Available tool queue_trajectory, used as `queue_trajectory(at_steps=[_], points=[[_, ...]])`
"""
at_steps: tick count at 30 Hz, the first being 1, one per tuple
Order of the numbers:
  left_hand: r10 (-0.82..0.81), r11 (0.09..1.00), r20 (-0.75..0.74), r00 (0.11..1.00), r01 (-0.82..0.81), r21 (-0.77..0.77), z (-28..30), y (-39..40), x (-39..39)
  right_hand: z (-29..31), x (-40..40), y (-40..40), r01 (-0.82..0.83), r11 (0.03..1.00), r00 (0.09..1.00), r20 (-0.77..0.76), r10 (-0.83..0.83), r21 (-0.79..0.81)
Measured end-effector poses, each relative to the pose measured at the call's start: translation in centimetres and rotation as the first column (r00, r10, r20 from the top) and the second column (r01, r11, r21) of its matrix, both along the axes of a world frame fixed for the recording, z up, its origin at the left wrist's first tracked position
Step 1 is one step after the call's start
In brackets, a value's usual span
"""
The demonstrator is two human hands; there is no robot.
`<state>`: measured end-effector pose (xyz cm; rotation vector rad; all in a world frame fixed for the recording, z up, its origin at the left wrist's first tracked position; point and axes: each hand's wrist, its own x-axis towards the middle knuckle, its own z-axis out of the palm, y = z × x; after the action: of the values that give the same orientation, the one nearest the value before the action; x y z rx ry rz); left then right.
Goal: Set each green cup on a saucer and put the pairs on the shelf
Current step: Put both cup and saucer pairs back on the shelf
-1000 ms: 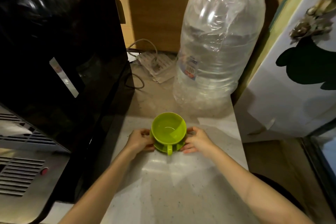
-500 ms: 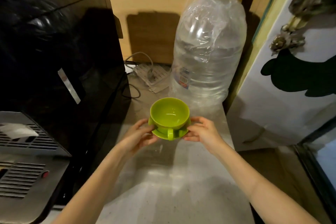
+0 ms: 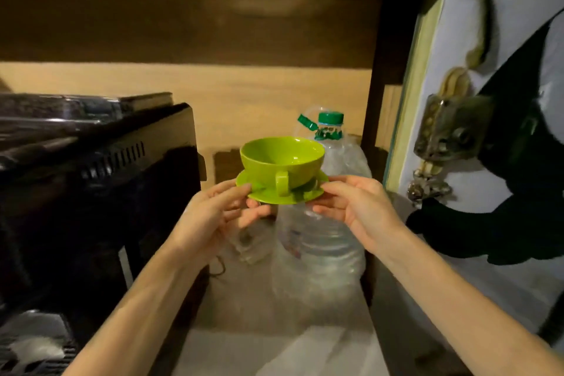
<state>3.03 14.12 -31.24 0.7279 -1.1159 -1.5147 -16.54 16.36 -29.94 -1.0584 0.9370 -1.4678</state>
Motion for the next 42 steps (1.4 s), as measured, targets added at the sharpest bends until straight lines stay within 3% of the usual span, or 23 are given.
queue_trajectory(at_steps=[10, 15, 22, 34, 42], points=[[0.037, 0.988, -0.136, 0.990, -0.057, -0.144, 14.5, -0.3, -0.8, 14.5, -0.1, 0.3, 0.067, 0.974, 0.997, -0.017, -0.073, -0.217], [0.028, 0.983, -0.156, 0.987, -0.056, -0.178, 20.6, -0.7, -0.8, 20.3, -0.8, -0.1, 0.026, 0.946, 1.000, 0.015, -0.022, -0.323], [0.039, 0.977, -0.162, 0.986, -0.071, -0.202, 27.6, -1.3, -0.8, 26.4, -0.2, -1.7, -0.012, 0.938, 0.999, 0.028, 0.023, -0.346], [0.059, 0.964, -0.103, 0.993, -0.083, -0.252, 32.9, -8.6, -2.8, 32.2, -1.5, -9.9, 0.054, 0.946, 0.993, -0.079, -0.083, -0.321], [0.085, 0.962, -0.111, 0.990, -0.111, -0.251, 32.9, -13.6, -3.8, 31.7, -1.7, -14.3, 0.108, 0.947, 0.993, -0.016, -0.118, -0.302]])
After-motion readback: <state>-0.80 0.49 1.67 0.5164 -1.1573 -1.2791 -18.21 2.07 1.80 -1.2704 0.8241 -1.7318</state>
